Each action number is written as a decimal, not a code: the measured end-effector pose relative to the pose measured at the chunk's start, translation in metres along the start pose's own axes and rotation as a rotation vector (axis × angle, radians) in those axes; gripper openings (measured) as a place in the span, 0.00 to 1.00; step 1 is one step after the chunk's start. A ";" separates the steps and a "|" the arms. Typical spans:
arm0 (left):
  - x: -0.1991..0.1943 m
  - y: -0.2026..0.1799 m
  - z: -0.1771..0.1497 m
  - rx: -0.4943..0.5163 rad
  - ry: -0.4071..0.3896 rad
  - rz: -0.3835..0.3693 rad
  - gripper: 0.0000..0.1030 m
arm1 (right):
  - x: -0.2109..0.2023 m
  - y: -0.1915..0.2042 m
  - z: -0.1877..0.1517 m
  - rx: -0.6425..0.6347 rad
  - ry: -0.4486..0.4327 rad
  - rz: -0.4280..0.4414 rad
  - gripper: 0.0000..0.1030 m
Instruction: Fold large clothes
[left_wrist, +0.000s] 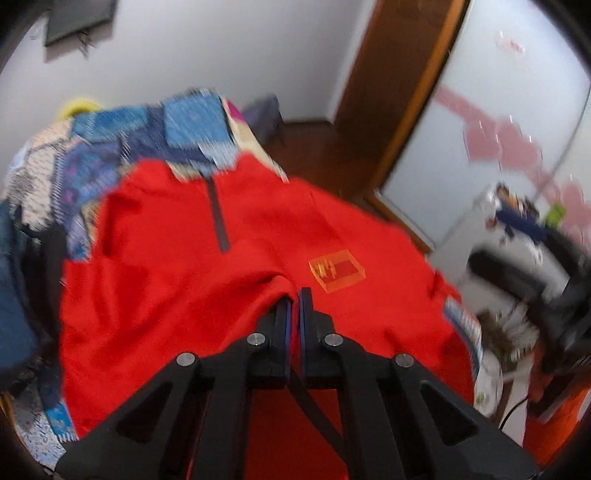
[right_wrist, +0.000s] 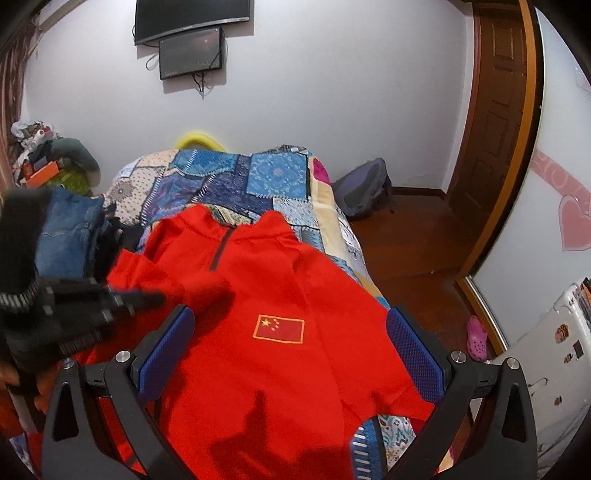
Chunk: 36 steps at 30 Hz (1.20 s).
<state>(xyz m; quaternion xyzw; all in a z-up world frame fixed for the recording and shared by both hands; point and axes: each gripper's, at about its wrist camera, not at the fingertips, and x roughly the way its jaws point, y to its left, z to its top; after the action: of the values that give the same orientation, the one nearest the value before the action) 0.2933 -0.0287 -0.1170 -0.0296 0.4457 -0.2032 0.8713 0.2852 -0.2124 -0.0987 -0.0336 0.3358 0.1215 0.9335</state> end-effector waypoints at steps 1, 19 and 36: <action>0.005 -0.005 -0.007 0.008 0.022 -0.003 0.02 | 0.001 -0.001 -0.001 -0.003 0.004 -0.003 1.00; -0.074 0.033 -0.047 -0.005 -0.050 0.133 0.45 | 0.002 0.039 -0.002 -0.151 0.008 0.015 1.00; -0.155 0.148 -0.125 -0.258 -0.114 0.409 0.61 | 0.064 0.170 -0.029 -0.580 0.268 0.241 0.98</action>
<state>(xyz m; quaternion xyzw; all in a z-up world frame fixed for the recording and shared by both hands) 0.1628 0.1818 -0.1080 -0.0612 0.4148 0.0380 0.9071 0.2723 -0.0386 -0.1588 -0.2736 0.4085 0.3159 0.8115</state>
